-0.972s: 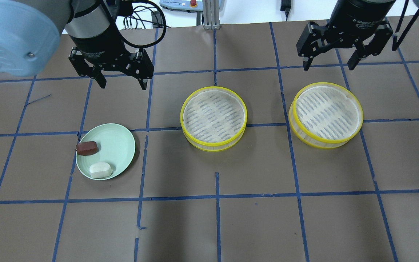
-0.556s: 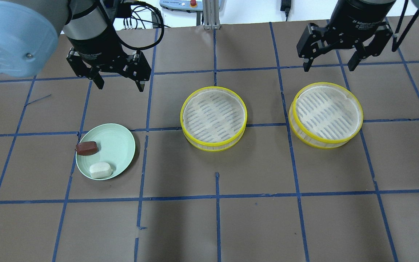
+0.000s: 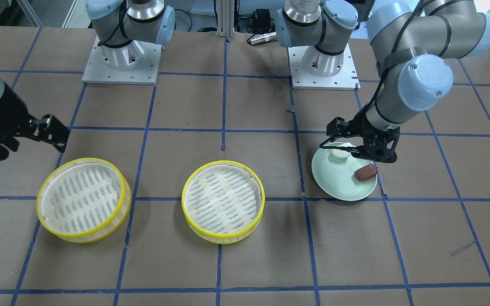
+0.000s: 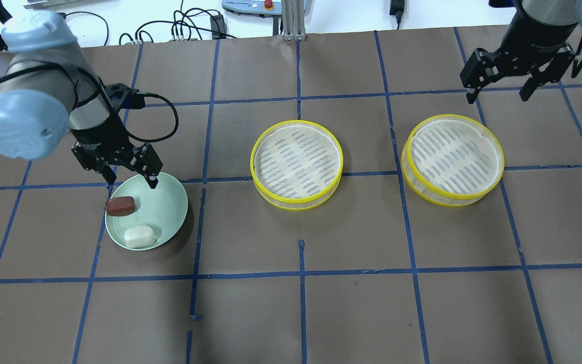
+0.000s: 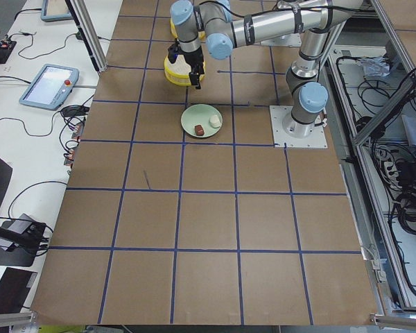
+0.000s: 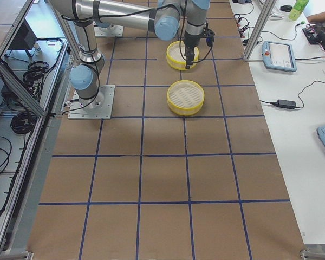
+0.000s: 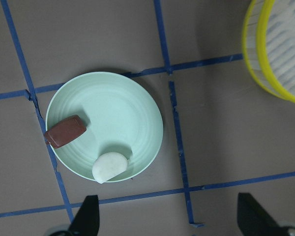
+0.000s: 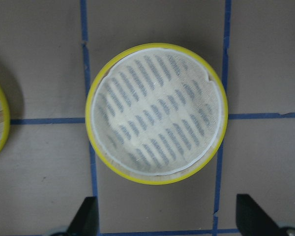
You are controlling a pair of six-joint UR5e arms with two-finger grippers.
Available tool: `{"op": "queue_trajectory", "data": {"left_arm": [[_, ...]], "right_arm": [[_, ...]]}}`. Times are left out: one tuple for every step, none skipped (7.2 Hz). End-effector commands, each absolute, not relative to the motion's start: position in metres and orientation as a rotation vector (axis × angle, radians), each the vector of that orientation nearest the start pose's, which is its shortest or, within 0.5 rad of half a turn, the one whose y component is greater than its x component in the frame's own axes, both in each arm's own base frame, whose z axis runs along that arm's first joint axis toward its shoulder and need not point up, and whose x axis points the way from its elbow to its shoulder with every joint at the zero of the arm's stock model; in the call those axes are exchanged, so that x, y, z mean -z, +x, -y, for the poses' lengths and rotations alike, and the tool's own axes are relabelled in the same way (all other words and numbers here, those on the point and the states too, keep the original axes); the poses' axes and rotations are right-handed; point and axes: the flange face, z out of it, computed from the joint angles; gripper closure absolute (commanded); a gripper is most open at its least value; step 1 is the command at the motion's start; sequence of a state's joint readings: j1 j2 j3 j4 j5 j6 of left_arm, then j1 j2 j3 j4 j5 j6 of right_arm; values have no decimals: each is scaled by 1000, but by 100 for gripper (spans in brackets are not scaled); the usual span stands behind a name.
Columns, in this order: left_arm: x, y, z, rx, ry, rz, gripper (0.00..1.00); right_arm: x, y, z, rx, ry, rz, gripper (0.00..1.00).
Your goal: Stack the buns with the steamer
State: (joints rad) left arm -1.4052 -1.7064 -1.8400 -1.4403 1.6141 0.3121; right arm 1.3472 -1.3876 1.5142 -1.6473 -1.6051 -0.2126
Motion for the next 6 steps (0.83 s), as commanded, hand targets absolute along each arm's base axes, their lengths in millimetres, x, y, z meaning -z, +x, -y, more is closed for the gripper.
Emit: {"op": "queue_trajectory", "data": {"left_arm": [[-231, -35, 502, -559, 236, -3105, 6], [-207, -33, 504, -622, 242, -3097, 7], [-204, -29, 508, -622, 245, -3074, 9], [-198, -30, 507, -641, 244, -3072, 15], [-196, -28, 506, -650, 246, -3061, 20], [-189, -24, 504, -688, 261, -3014, 32]], "right_arm": [[-367, -45, 602, -125, 10, -3164, 5], [-335, -62, 596, -148, 36, -3150, 5], [-310, -74, 589, -132, 72, -3155, 5], [-292, -78, 586, -131, 58, -3158, 5], [-278, -80, 591, -112, 46, -3165, 5], [-260, -80, 592, -143, 48, -3152, 5]]}}
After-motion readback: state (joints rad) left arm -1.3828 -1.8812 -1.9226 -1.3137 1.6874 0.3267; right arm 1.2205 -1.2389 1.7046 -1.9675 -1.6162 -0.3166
